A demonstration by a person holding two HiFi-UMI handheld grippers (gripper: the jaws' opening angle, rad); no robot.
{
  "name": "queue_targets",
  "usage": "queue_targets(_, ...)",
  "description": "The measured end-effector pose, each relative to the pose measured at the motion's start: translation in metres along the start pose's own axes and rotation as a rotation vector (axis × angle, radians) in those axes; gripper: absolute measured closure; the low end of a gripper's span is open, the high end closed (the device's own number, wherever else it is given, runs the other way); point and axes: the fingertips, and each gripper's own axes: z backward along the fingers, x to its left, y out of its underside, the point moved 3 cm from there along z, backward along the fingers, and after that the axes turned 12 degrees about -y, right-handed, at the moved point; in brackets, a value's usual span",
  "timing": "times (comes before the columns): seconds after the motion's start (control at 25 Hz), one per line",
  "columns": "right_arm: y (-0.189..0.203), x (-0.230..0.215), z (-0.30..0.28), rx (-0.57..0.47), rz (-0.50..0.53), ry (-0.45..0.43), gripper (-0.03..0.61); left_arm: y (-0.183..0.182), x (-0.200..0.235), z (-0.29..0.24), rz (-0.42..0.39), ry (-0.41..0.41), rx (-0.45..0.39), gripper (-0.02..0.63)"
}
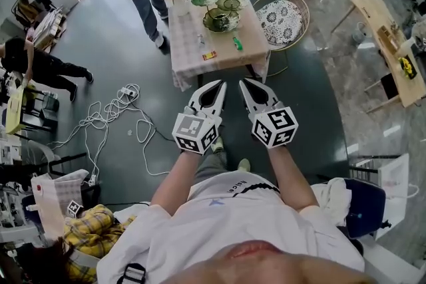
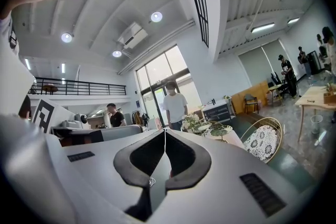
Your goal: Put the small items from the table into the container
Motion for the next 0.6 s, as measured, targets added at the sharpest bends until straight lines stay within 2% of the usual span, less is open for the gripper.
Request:
queue_targets(0.32,0.004,-0.037,-0.035,0.027,-0.005,0.033,0.563,0.007,0.030,-0.046,0.003,0.014,0.006,0.607)
queue_targets(0.6,0.003,-0.087,-0.101,0.056,-0.014,0.078,0.563,0.011,0.085,-0.112,-0.013,0.038,0.016,0.607)
